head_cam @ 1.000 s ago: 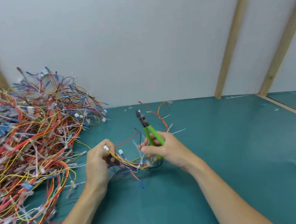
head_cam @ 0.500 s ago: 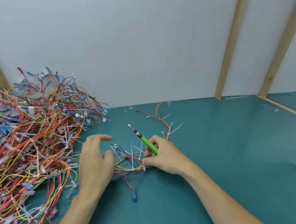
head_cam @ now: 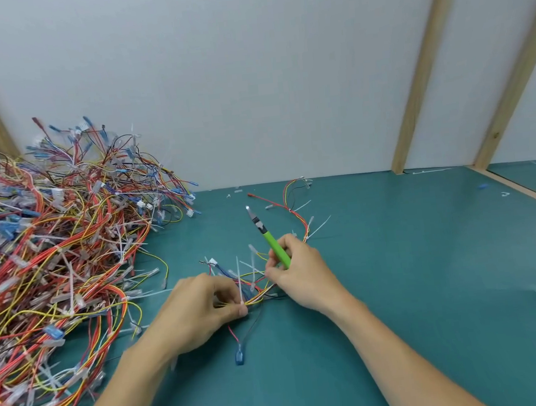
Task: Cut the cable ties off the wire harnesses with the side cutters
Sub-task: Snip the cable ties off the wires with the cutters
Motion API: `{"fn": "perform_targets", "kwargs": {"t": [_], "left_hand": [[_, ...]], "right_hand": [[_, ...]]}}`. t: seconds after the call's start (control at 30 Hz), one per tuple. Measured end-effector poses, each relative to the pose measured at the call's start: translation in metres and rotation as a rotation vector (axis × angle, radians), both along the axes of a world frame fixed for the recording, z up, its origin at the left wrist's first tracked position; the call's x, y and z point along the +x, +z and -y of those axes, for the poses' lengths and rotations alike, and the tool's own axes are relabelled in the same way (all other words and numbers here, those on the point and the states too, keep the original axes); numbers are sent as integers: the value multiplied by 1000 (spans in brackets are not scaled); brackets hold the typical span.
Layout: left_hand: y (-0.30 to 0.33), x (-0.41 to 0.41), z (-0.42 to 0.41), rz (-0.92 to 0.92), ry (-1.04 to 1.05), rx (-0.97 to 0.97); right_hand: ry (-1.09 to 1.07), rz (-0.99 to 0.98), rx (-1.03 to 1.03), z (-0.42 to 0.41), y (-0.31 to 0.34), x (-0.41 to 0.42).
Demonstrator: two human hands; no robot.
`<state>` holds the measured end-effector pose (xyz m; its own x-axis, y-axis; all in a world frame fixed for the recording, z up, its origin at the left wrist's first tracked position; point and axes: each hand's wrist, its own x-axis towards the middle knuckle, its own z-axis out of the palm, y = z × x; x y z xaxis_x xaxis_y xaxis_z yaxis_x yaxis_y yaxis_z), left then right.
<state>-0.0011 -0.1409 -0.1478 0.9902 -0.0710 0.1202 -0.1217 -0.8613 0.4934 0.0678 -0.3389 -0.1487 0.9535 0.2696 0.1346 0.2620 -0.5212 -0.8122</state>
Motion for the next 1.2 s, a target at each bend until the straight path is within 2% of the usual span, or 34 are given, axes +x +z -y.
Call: {"fn": "perform_targets", "kwargs": {"t": [0.1,0.2,0.3,0.4,0.5,0.67,0.8,0.87,0.93,1.0,1.07,1.2], "left_hand": [[-2,2,6,209,49,-110],[-4,5,14,407,36,-259],[-7,7,13,422,34,-280],[-11,9,11,473,123,-196],[-9,11,14,521,192,-108],[-10,11,11,467,135,-177],[-8,11,2,391,56,-197],[-9,11,2,280,69,-300],[-10,12,2,205,109,-472],[-10,12,2,155,154,-692],[-11,13,2,116,198,-836],[-13,15,1,92,237,-884]], "right_hand": [[43,109,274,0,8,-2],[166,108,371,-1,14,-5],[191,91,219,-4,11,-8],[90,85,44,-7,9,-9],[32,8,-10,-9,9,-7],[-22,-70,83,-10,6,-5],[-7,-1,-44,-8,5,-7],[-6,88,-130,-6,9,-8],[0,141,-116,-1,15,-6],[27,143,-106,9,21,-3],[57,120,-179,19,25,1],[65,63,-303,37,28,8]]}}
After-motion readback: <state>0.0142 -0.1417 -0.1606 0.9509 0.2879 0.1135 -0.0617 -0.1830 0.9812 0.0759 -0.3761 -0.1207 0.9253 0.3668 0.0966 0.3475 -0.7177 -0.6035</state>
